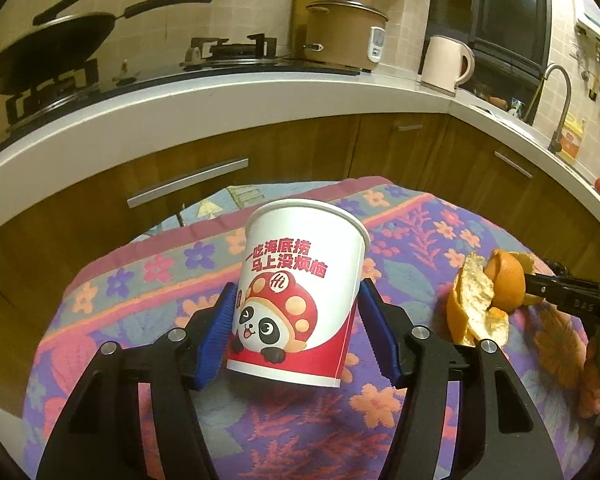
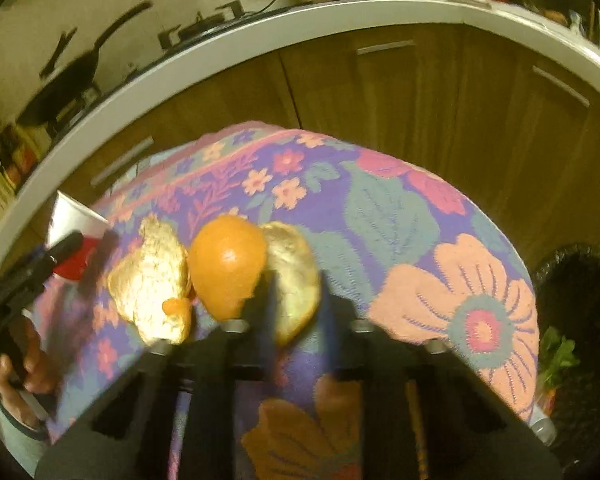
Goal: Collect trash
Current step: 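Close the left gripper on the paper cup while the right gripper grasps an orange peel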
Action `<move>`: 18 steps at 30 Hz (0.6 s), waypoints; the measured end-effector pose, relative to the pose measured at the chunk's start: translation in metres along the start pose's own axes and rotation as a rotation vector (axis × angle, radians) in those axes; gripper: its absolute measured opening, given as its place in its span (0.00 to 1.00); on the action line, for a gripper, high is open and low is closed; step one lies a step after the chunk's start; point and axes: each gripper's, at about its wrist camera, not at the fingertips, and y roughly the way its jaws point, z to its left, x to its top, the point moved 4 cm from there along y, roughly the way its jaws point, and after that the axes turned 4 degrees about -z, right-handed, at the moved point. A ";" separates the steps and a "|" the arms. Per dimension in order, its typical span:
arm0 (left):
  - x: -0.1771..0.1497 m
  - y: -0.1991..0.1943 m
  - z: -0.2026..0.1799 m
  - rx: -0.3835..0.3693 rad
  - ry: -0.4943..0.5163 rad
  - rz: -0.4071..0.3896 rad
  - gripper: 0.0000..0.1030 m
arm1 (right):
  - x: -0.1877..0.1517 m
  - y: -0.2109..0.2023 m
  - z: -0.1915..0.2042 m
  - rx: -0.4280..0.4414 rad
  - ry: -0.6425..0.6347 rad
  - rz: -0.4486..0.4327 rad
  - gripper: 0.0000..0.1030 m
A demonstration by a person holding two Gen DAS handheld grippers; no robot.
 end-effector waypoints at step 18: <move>0.025 -0.053 -0.060 -0.078 0.052 -0.128 0.56 | -0.006 -0.120 -0.021 -0.111 0.009 -0.441 0.03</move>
